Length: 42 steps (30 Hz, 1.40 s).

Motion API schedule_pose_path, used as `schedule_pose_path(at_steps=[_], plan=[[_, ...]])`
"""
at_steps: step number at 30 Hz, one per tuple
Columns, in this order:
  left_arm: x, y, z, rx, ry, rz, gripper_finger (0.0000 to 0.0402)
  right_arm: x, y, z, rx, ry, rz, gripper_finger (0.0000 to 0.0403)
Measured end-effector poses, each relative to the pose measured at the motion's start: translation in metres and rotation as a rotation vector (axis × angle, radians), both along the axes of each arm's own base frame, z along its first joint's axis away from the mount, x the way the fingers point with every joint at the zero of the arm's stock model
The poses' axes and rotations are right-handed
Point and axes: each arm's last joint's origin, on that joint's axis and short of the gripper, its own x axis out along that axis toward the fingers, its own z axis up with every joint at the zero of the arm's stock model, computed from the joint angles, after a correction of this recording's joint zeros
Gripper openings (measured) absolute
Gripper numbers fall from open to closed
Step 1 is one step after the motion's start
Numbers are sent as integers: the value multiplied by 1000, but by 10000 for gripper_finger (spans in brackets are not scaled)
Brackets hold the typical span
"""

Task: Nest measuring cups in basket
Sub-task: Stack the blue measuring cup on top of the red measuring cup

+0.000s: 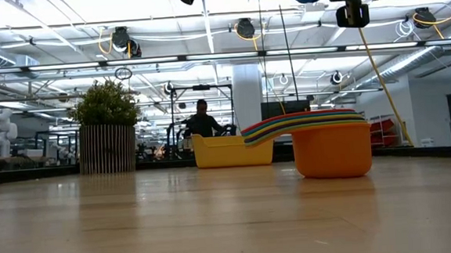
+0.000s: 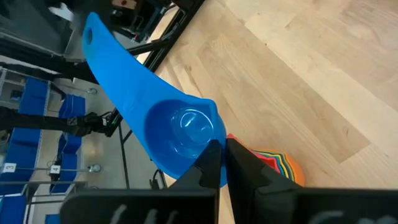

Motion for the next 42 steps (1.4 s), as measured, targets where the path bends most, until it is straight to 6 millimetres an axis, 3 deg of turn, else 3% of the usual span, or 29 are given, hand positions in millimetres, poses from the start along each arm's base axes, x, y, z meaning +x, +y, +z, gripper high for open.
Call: schedule_pose_path(at_steps=[9,14,22,31,36,42], plan=[[6,0,-5,11,-3,-4,77,0,0,0,-3,-3,1,0],[5,0,-3,58,-14,-5,16,0,0,0,-5,1,-3,0],[6,-5,-2,94,-34,-27,8,0,0,0,-22,-9,8,13],[1,-50,-12,170,0,-10,6,-10,2,1,8,24,2,117],[-5,-82,-30,142,4,30,5,-18,4,0,2,56,10,167],[-13,-112,-62,94,-96,132,6,-25,6,4,-14,37,13,187]])
